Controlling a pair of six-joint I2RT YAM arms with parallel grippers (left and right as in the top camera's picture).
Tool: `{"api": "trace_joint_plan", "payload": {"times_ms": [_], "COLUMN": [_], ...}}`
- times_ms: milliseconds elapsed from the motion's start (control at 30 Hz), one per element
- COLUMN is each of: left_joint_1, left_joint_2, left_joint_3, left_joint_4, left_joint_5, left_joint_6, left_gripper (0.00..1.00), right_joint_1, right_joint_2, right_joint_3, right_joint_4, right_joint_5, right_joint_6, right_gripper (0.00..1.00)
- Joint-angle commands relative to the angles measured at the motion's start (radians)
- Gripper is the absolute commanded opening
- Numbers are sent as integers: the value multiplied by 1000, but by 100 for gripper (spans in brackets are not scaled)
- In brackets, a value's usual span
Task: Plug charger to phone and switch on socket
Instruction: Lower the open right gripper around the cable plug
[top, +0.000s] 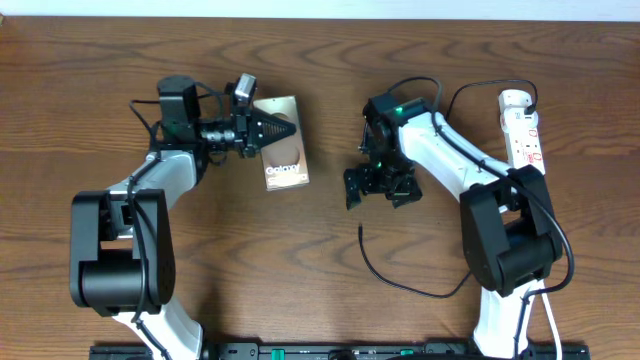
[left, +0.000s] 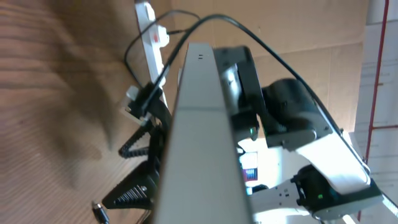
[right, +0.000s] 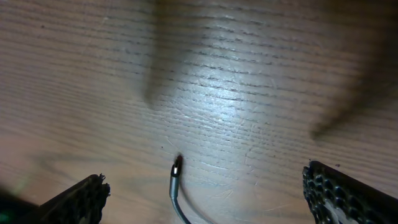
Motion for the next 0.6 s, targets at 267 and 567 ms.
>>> {"api": "trace_joint_plan", "payload": {"times_ms": [267, 567], "left_joint_1": [54, 79], "left_joint_2": [4, 74], "left_joint_3": [6, 6], "left_joint_4": [5, 6], "left_joint_5": [-40, -60], "left_joint_6": [13, -6], "left_gripper": [7, 7], "right_joint_1": [95, 108], "right_joint_2": [2, 2], "right_joint_3": [-7, -7], "right_joint_4": [3, 8], "right_joint_5": [52, 45], "right_joint_6": [43, 44], "right_gripper": [99, 99]}}
